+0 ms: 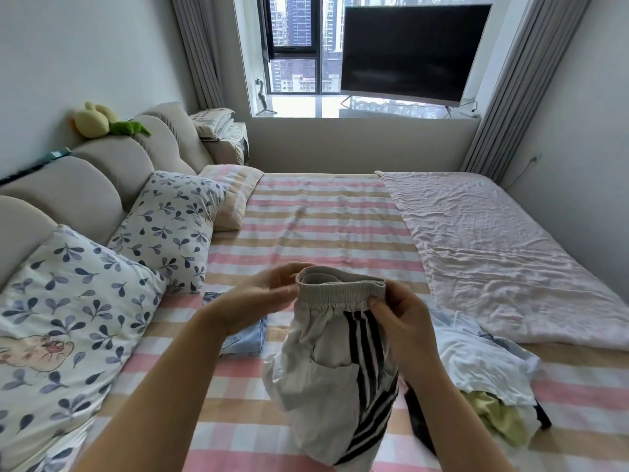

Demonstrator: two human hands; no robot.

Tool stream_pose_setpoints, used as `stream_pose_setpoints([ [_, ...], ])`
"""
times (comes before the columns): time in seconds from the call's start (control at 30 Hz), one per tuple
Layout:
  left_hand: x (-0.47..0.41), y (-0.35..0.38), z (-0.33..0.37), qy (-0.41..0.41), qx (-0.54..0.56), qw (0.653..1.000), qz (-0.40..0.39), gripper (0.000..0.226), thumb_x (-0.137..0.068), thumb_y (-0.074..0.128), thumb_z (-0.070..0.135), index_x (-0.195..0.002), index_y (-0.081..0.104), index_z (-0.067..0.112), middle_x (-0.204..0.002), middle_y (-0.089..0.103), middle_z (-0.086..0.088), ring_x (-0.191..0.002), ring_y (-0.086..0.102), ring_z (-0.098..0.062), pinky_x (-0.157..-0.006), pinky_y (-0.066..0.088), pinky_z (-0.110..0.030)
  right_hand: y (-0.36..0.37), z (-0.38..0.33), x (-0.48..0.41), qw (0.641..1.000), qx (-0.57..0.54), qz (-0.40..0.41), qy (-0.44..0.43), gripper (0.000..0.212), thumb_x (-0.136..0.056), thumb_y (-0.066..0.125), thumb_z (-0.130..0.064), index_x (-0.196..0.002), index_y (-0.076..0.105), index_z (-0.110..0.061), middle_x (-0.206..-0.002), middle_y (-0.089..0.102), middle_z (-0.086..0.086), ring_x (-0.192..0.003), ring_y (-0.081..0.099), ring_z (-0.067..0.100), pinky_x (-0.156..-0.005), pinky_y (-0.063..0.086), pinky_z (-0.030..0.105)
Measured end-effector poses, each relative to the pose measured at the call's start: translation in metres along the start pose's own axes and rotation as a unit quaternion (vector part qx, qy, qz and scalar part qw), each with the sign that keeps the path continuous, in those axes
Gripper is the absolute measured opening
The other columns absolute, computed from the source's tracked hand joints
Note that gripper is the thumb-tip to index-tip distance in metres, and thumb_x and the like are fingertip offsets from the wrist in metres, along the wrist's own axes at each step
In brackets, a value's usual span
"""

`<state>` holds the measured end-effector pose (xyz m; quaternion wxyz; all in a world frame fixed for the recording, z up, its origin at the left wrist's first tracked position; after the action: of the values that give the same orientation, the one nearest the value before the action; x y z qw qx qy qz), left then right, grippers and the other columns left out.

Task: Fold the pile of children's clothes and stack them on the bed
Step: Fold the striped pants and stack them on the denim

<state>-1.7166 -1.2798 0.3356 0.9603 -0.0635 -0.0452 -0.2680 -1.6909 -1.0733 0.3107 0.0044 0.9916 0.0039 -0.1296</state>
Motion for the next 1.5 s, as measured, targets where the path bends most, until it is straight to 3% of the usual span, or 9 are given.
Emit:
stream_pose_setpoints([
  [0.07,-0.001,0.004,-0.009,0.044,0.024,0.999,0.014,0.075,-0.061,0.081,0.025,-0.127,0.049,0.011,-0.123,0.061,-0.008,-0.116,0.056,-0.02,-0.096,0.047,-0.033,-0.003,0.002,-0.002,1.0,-0.012,-0.001,0.006,0.029,-0.082,0.054,-0.008,-0.092,0.071,-0.03,-0.088,0.07,0.004,-0.084,0.064,0.018,-0.079,0.05,0.035],
  [0.23,-0.009,0.004,-0.018,0.091,0.043,0.983,0.157,0.03,-0.065,0.073,0.001,-0.092,0.068,0.012,-0.085,0.073,0.001,-0.083,0.066,-0.013,-0.076,0.055,-0.027,-0.006,0.006,-0.01,0.999,-0.039,-0.023,0.019,0.037,-0.089,0.053,0.002,-0.1,0.07,-0.03,-0.098,0.072,-0.003,-0.094,0.067,0.013,-0.08,0.052,0.022],
  [0.33,-0.013,0.003,-0.023,0.107,0.061,0.965,0.233,0.025,-0.069,0.07,-0.008,-0.081,0.072,0.014,-0.079,0.074,0.0,-0.076,0.069,-0.012,-0.071,0.056,-0.023,-0.009,0.007,-0.017,0.997,-0.035,-0.067,0.036,0.033,-0.082,0.065,-0.004,-0.111,0.064,-0.02,-0.102,0.072,-0.002,-0.097,0.067,0.013,-0.081,0.052,0.02],
  [0.63,-0.062,-0.052,0.05,0.14,-0.022,0.952,0.271,0.02,-0.074,0.069,-0.006,-0.08,0.07,0.013,-0.069,0.072,0.01,-0.063,0.064,0.0,-0.058,0.052,-0.014,-0.005,-0.041,-0.128,0.995,0.076,-0.06,-0.005,0.018,-0.075,0.072,0.0,-0.076,0.071,-0.018,-0.074,0.072,-0.004,-0.068,0.067,0.007,-0.066,0.051,0.018],
  [0.87,-0.139,-0.118,0.135,0.17,-0.146,0.931,0.288,0.018,-0.078,0.067,-0.006,-0.095,0.063,-0.001,-0.06,0.062,0.008,-0.052,0.051,0.002,-0.051,0.044,-0.012,0.008,-0.084,-0.262,0.972,0.222,-0.009,-0.071,0.021,-0.073,0.077,-0.016,-0.085,0.07,0.0,-0.087,0.07,0.016,-0.077,0.062,0.025,-0.08,0.052,0.042],
  [1.03,-0.174,-0.148,0.172,0.204,-0.097,0.91,0.348,0.023,-0.071,0.074,-0.004,-0.085,0.065,0.012,-0.073,0.063,-0.002,-0.052,0.062,-0.002,-0.051,0.055,-0.02,0.012,-0.109,-0.316,0.969,0.214,0.042,-0.12,0.025,-0.074,0.076,-0.02,-0.058,0.057,-0.021,-0.059,0.058,0.0,-0.057,0.053,0.019,-0.067,0.049,0.04],
  [1.17,-0.181,-0.159,0.164,0.227,-0.096,0.904,0.351,0.023,-0.068,0.076,-0.004,-0.077,0.067,0.015,-0.066,0.067,0.005,-0.057,0.064,-0.005,-0.057,0.057,-0.023,0.012,-0.102,-0.324,0.968,0.196,0.045,-0.152,0.019,-0.078,0.073,-0.024,-0.065,0.059,-0.027,-0.07,0.067,0.004,-0.055,0.059,0.018,-0.066,0.056,0.038],
  [1.33,-0.189,-0.153,0.084,0.151,-0.091,0.937,0.301,0.02,-0.076,0.071,-0.001,-0.081,0.063,0.017,-0.073,0.064,-0.002,-0.062,0.063,-0.011,-0.054,0.057,-0.025,0.011,-0.02,-0.304,0.979,0.189,0.0,-0.078,0.016,-0.083,0.069,-0.024,-0.07,0.065,-0.016,-0.058,0.064,0.001,-0.042,0.054,0.012,-0.053,0.054,0.037],
  [1.5,-0.202,-0.138,-0.027,-0.023,-0.08,0.963,0.255,0.01,-0.084,0.066,0.007,-0.076,0.059,0.009,-0.067,0.053,-0.006,-0.055,0.05,-0.016,-0.048,0.047,-0.024,0.01,0.09,-0.263,0.973,0.195,-0.056,0.107,0.026,-0.085,0.065,-0.022,-0.063,0.061,-0.01,-0.044,0.053,-0.002,-0.037,0.053,0.013,-0.047,0.046,0.029],
])
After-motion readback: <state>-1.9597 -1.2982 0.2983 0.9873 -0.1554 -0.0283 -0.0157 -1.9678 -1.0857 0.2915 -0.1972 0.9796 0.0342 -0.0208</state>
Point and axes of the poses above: each hand's wrist, its own x-axis away from the middle knuckle, its own y-axis out of the palm, z = x × y, the point moved 4 cm from there along -x, towards the middle knuckle
